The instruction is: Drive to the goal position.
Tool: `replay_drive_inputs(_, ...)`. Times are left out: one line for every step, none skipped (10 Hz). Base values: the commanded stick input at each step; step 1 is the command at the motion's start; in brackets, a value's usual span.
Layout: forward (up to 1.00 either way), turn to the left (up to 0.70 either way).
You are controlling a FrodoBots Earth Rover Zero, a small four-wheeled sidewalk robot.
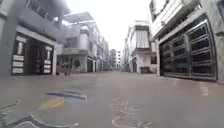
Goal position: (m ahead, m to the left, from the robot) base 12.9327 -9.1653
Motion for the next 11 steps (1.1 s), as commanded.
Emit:
replay_drive_inputs(1.00,-0.40)
replay_drive_inputs(1.00,-0.40)
replay_drive_inputs(1.00,-0.40)
replay_drive_inputs(1.00,-0.40)
replay_drive_inputs(1.00,-0.40)
replay_drive_inputs(1.00,-0.40)
replay_drive_inputs(1.00,-0.40)
replay_drive_inputs(1.00,-0.40)
replay_drive_inputs(1.00,-0.29)
replay_drive_inputs(1.00,-0.19)
replay_drive_inputs(1.00,-0.09)
